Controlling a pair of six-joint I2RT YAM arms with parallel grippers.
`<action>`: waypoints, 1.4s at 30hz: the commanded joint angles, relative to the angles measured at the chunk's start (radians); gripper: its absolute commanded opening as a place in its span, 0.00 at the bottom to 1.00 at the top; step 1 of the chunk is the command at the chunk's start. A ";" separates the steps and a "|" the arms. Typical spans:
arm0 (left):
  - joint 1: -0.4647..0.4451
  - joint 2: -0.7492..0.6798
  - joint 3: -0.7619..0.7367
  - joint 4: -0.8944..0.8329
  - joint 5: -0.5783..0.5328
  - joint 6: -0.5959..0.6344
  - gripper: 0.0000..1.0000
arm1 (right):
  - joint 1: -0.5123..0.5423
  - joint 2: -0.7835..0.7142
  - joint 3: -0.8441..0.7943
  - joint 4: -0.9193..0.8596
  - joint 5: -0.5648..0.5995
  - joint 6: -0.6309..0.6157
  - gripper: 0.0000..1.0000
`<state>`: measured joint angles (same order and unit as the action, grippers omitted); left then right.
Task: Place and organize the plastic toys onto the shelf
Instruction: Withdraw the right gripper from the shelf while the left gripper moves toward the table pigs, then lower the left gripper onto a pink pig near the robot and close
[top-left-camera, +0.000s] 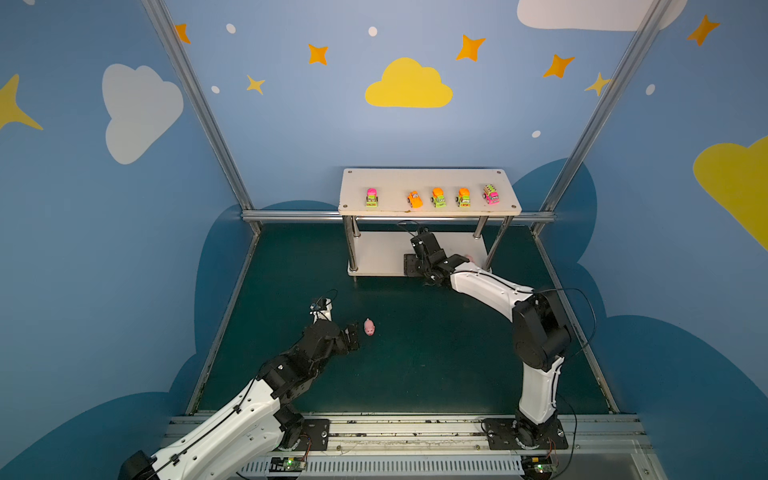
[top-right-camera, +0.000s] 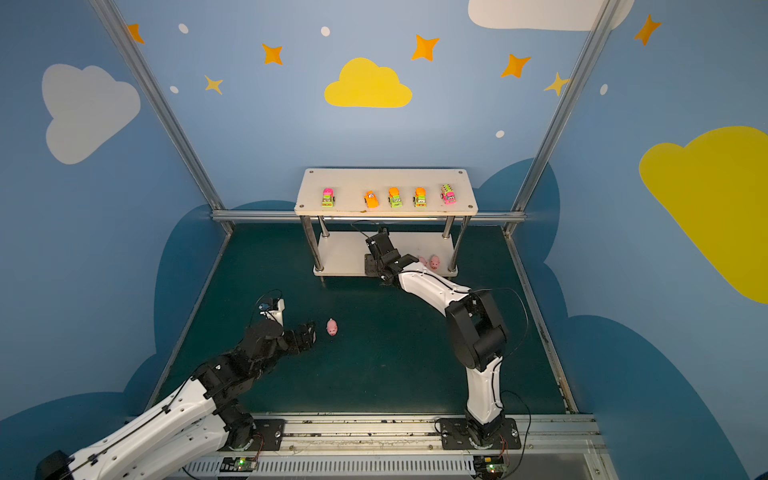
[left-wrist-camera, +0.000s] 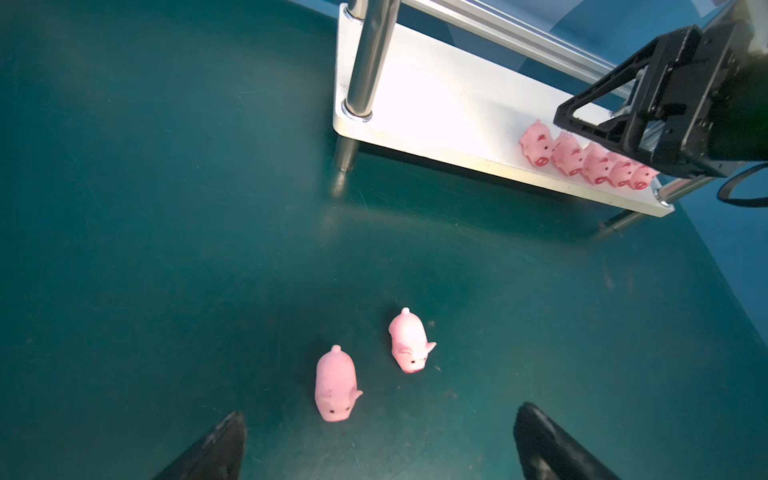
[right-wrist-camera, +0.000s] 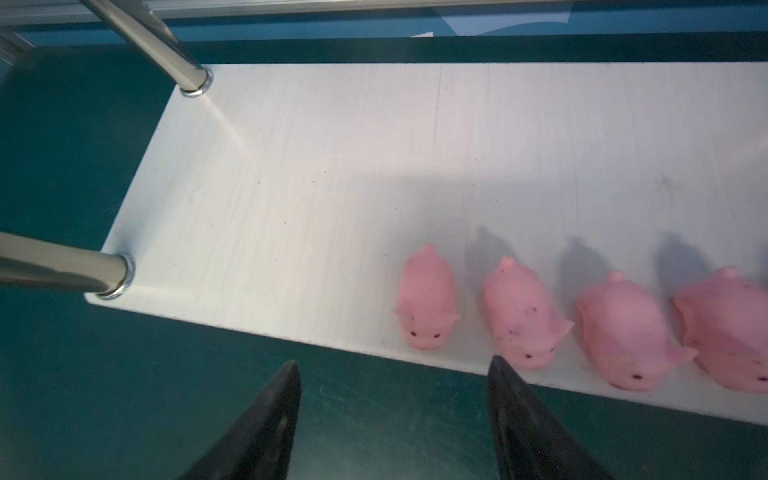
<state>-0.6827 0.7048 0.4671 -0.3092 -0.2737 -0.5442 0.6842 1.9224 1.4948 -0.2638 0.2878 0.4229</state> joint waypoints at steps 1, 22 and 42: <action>0.003 -0.018 0.001 -0.038 0.036 -0.026 1.00 | 0.029 -0.071 -0.051 -0.034 0.012 0.028 0.70; -0.131 0.018 -0.054 0.001 0.069 -0.130 1.00 | 0.315 -0.770 -0.638 -0.255 0.109 0.169 0.83; -0.231 0.519 0.096 0.095 -0.100 -0.172 0.90 | 0.336 -1.021 -1.010 -0.026 0.000 0.217 0.83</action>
<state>-0.9054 1.1759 0.5110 -0.2481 -0.3138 -0.6998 1.0183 0.8913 0.4934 -0.3546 0.3008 0.6323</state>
